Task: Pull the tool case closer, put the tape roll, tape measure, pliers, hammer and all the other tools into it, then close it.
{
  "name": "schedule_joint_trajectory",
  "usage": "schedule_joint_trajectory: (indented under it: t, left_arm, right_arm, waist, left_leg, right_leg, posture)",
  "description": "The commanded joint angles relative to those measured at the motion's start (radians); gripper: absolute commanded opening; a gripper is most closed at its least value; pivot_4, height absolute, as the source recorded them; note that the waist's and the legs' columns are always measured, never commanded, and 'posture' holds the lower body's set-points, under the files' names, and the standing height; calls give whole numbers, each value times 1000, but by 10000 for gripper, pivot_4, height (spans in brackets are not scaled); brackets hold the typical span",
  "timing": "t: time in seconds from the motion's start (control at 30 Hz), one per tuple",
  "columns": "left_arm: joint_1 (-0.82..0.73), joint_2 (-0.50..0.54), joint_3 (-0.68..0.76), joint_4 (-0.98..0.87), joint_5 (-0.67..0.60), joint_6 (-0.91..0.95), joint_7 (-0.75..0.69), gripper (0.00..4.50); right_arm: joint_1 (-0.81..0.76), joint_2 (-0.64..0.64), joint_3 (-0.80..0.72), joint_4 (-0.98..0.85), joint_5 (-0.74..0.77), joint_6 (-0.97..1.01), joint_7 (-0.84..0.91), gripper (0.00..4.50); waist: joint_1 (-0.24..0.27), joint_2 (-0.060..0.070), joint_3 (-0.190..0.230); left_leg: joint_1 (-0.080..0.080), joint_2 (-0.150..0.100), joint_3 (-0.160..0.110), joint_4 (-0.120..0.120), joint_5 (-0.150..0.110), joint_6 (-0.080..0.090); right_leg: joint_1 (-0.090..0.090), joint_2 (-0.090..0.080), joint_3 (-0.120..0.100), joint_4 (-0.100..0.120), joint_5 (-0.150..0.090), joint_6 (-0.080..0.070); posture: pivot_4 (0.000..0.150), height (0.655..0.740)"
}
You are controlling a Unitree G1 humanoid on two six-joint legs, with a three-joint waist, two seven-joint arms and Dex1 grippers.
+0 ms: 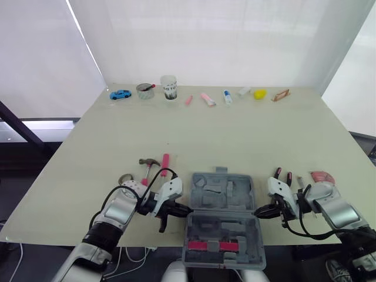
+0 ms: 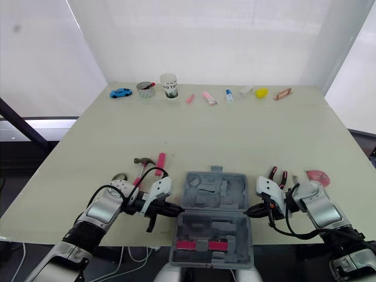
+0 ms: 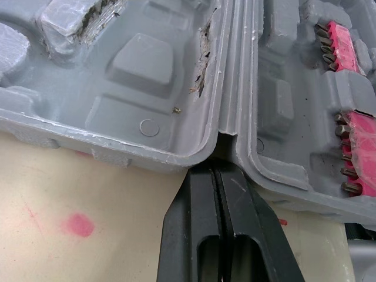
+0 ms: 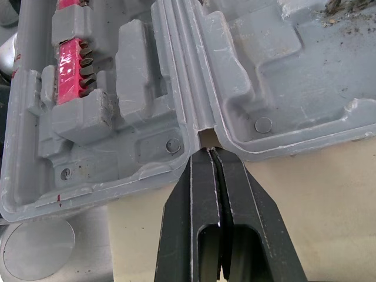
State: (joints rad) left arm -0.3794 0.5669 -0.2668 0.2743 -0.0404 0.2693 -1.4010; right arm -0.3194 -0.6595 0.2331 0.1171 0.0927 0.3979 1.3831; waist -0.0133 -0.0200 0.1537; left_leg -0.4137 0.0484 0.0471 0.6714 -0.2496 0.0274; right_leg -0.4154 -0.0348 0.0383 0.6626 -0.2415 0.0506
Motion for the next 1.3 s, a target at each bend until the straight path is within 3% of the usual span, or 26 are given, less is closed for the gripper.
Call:
schedule_joint_trajectory:
  t: [0.03,1.3]
  left_arm:
    - [11,-15,-44,-32,-22,-5,-24,349]
    - [9,-5,-45,-15,-15,-11,-8,349]
  right_arm:
    - [1,31,27,-69,49,0,4,0]
    - [-9,26,36,-3,16,-74,-56,0]
  waist:
    - [0,0,0]
    - [0,0,0]
  left_leg:
    - [0,0,0,0,0,0]
    - [1,0,0,0,0,0]
  right_leg:
    - [0,0,0,0,0,0]
    - [1,0,1,0,0,0]
  posture:
    - [1500,7400]
    - [1500,7400]
